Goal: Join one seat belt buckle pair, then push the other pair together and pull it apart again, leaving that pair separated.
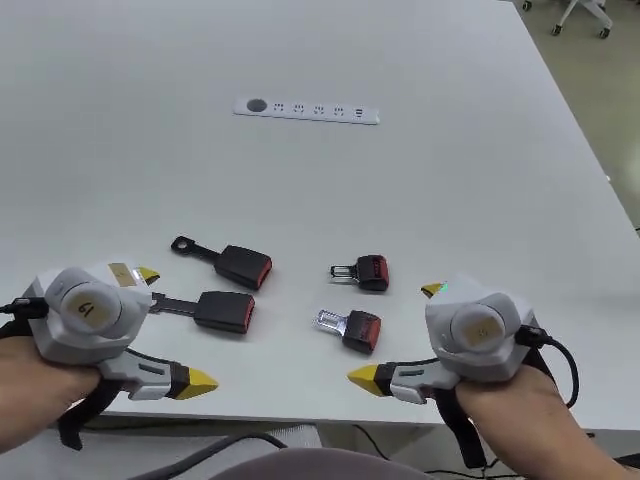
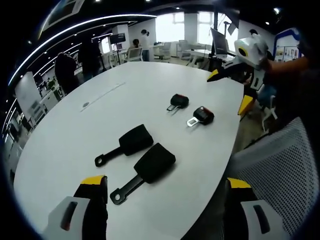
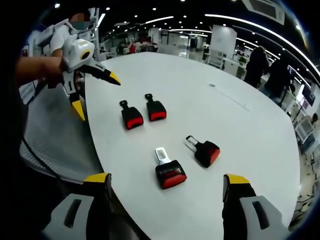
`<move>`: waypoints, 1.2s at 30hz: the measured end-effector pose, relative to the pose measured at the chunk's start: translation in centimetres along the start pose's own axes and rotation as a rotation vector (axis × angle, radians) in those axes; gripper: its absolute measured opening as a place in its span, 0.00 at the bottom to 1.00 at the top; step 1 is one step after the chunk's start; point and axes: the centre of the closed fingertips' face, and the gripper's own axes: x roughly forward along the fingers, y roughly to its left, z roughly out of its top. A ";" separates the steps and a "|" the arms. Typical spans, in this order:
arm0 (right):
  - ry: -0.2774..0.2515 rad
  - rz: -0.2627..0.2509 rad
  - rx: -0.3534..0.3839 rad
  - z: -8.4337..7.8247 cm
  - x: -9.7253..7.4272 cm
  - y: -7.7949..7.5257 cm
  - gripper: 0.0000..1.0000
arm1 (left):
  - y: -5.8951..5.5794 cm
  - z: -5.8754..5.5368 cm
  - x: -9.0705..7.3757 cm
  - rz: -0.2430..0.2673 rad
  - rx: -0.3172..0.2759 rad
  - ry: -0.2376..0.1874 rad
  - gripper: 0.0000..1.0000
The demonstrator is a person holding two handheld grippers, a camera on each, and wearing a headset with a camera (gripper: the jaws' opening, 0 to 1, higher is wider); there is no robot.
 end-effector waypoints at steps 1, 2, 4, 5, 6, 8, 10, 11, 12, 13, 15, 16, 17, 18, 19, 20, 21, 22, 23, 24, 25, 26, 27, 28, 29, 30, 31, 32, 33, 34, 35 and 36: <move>0.001 -0.001 -0.002 0.0 -0.1 0.1 0.94 | 0.0 -0.1 0.0 0.000 0.001 0.002 0.99; 0.003 -0.002 -0.003 -0.1 -0.1 0.1 0.93 | 0.0 -0.1 0.0 -0.002 0.002 0.003 1.00; 0.006 -0.003 -0.001 -0.2 -0.1 0.1 0.93 | -0.2 -0.2 0.1 -0.009 0.009 0.009 1.00; 0.007 -0.004 -0.002 -0.2 -0.2 0.0 0.93 | -0.2 -0.2 0.1 -0.011 0.017 0.011 1.00; 0.009 -0.005 -0.003 -0.3 -0.2 0.0 0.93 | -0.2 -0.3 0.2 -0.013 0.020 0.012 1.00; 0.012 -0.007 -0.005 -0.5 -0.2 0.0 0.93 | -0.3 -0.5 0.4 -0.024 0.021 0.017 0.98; 0.017 -0.001 -0.016 -0.6 -0.2 0.1 0.92 | -0.3 -0.3 0.6 -0.029 0.022 0.011 0.93; 0.016 0.003 -0.018 -0.6 -0.2 0.2 0.90 | -0.3 -0.2 0.7 -0.030 0.022 0.010 0.93; 0.016 0.012 -0.017 -0.7 -0.1 0.3 0.88 | -0.3 -0.2 0.8 -0.031 0.025 0.011 0.93; 0.017 0.013 -0.016 -0.7 -0.1 0.4 0.86 | -0.3 -0.1 0.8 -0.033 0.030 0.012 0.93; 0.016 0.016 -0.015 -0.7 0.1 0.4 0.86 | -0.4 0.0 0.9 -0.039 0.042 0.016 0.90; 0.016 0.018 -0.016 -0.7 0.2 0.4 0.85 | -0.3 -0.2 0.9 -0.040 0.050 0.020 0.87; 0.016 0.024 -0.014 -0.6 0.3 0.5 0.85 | -0.3 -0.2 0.9 -0.042 0.055 0.022 0.83; 0.015 0.026 -0.014 -0.6 0.4 0.5 0.84 | -0.1 -0.2 1.0 -0.037 0.060 0.023 0.82; 0.013 0.027 -0.014 -0.5 0.4 0.6 0.84 | 0.0 -0.2 1.0 -0.032 0.060 0.027 0.82; 0.012 0.028 -0.021 -0.4 0.4 0.6 0.84 | 0.3 -0.3 1.0 -0.029 0.060 0.031 0.82; 0.014 0.032 -0.023 -0.3 0.7 0.6 0.83 | 0.4 -0.4 1.1 -0.029 0.061 0.032 0.82; 0.013 0.032 -0.024 -0.3 0.7 0.5 0.83 | 0.5 -0.5 1.1 -0.030 0.067 0.035 0.82; 0.013 0.036 -0.027 -0.2 0.8 0.5 0.83 | 0.6 -0.6 1.1 -0.036 0.073 0.036 0.82; 0.013 0.039 -0.027 -0.1 0.8 0.6 0.83 | 0.4 -0.6 1.2 -0.047 0.075 0.031 0.83; 0.010 0.044 -0.028 -0.1 0.8 0.7 0.84 | 0.0 -0.3 1.3 -0.072 0.093 0.023 0.83; -0.002 0.060 -0.042 0.2 0.9 1.0 0.85 | -0.1 -0.2 1.4 -0.071 0.101 0.025 0.82; -0.006 0.073 -0.055 0.3 1.0 1.2 0.86 | -0.3 -0.2 1.5 -0.079 0.119 0.031 0.80; -0.013 0.074 -0.072 0.5 1.1 1.3 0.85 | -0.4 -0.3 1.6 -0.085 0.126 0.038 0.79; -0.008 0.077 -0.076 0.4 1.3 1.4 0.85 | -0.4 -0.3 1.7 -0.088 0.132 0.046 0.79; 0.000 0.085 -0.082 0.3 1.5 1.6 0.83 | -0.5 -0.4 1.9 -0.089 0.139 0.052 0.78; 0.002 0.087 -0.084 0.2 1.6 1.6 0.82 | -0.5 -0.4 2.1 -0.092 0.150 0.059 0.78; 0.004 0.089 -0.079 0.3 1.6 1.7 0.80 | -0.7 -0.2 2.0 -0.093 0.155 0.062 0.75; 0.002 0.103 -0.067 0.4 1.6 2.0 0.77 | -0.8 0.0 2.0 -0.096 0.165 0.062 0.73; -0.002 0.122 -0.056 0.5 1.7 2.3 0.74 | -0.7 0.1 2.0 -0.096 0.171 0.061 0.71; -0.004 0.113 -0.063 0.6 1.7 2.2 0.73 | -0.6 0.1 2.1 -0.095 0.165 0.066 0.72; -0.007 0.110 -0.068 0.6 1.8 2.1 0.73 | -0.6 0.0 2.1 -0.096 0.160 0.070 0.72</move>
